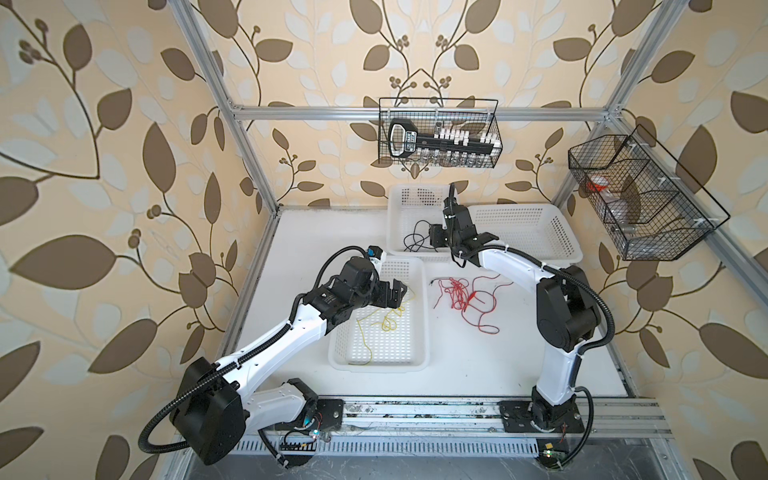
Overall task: Untangle the cables
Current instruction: 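Move the right gripper back to the red wire tangle on the table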
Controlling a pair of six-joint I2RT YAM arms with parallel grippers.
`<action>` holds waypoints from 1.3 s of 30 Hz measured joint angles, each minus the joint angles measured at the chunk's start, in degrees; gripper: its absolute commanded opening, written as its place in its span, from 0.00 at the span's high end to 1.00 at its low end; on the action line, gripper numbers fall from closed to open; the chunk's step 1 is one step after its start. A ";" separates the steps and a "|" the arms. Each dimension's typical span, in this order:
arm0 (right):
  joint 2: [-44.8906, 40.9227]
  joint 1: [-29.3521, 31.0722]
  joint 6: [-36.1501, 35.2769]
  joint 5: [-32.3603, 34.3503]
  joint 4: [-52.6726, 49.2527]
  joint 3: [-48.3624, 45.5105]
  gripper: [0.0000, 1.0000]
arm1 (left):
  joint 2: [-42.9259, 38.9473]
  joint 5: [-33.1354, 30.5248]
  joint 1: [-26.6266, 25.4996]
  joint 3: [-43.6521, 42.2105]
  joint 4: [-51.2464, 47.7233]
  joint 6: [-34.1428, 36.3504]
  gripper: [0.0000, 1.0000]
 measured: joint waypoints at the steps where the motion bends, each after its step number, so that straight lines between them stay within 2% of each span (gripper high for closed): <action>1: -1.07 -0.09 0.00 0.07 -0.33 -0.57 0.40 | 0.02 0.22 0.00 0.11 -0.04 -0.02 0.01; 9: -14.64 -0.63 1.07 1.01 -1.95 -9.18 0.40 | 2.71 -1.22 -2.40 5.68 -1.27 0.28 0.01; 16: -25.31 -3.39 3.78 3.17 -3.52 -25.20 0.41 | 8.11 -4.46 -8.79 11.98 -2.27 1.68 0.01; 23: -33.70 -6.34 5.64 6.93 -6.08 -36.33 0.41 | 12.17 -4.37 -11.02 13.00 -2.27 1.70 0.01; 28: -33.22 -9.40 6.69 7.17 -6.16 -38.60 0.42 | 13.51 -4.39 -11.74 14.56 -2.23 1.68 0.01; 39: -24.74 -10.91 8.04 6.78 -5.31 -38.71 0.46 | 13.53 -4.39 -12.13 14.80 -2.19 1.62 0.01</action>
